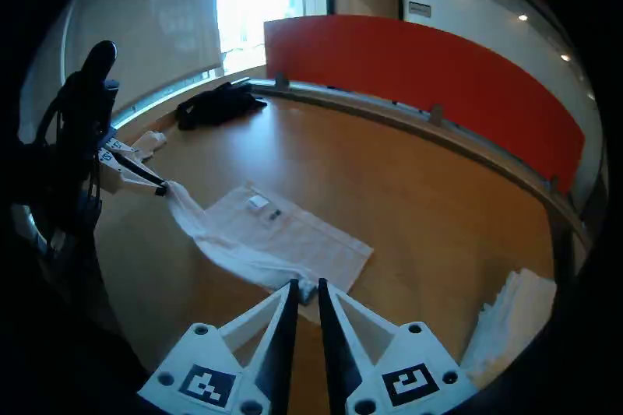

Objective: Fold towel

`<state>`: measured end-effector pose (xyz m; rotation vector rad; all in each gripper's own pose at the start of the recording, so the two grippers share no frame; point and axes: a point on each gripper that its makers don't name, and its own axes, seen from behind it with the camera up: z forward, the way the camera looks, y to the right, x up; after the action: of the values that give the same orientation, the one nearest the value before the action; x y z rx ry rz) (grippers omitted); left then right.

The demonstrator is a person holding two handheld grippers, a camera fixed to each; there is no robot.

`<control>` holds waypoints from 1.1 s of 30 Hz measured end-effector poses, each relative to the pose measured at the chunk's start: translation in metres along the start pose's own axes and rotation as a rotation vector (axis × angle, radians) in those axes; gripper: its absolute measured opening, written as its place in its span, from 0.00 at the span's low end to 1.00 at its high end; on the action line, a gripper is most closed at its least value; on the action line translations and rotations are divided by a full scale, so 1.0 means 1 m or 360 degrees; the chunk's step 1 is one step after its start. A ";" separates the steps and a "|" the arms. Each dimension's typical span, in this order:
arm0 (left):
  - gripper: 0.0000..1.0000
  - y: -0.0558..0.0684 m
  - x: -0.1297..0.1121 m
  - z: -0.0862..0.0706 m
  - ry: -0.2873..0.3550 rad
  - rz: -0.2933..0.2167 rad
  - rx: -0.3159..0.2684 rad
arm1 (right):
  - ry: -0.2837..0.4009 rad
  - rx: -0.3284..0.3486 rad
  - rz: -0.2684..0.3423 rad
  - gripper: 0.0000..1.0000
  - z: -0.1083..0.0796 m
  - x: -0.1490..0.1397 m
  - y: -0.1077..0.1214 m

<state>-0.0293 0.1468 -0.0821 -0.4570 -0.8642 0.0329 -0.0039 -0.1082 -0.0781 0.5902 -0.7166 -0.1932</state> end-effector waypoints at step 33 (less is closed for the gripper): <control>0.26 -0.060 0.016 0.115 -0.0110 -0.0023 0.0133 | -0.0224 -0.0107 0.0091 0.25 0.100 -0.026 0.050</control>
<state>-0.1131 0.1393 0.0178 -0.3726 -0.9304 0.0715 -0.0914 -0.1022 -0.0039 0.4947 -0.8592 -0.2065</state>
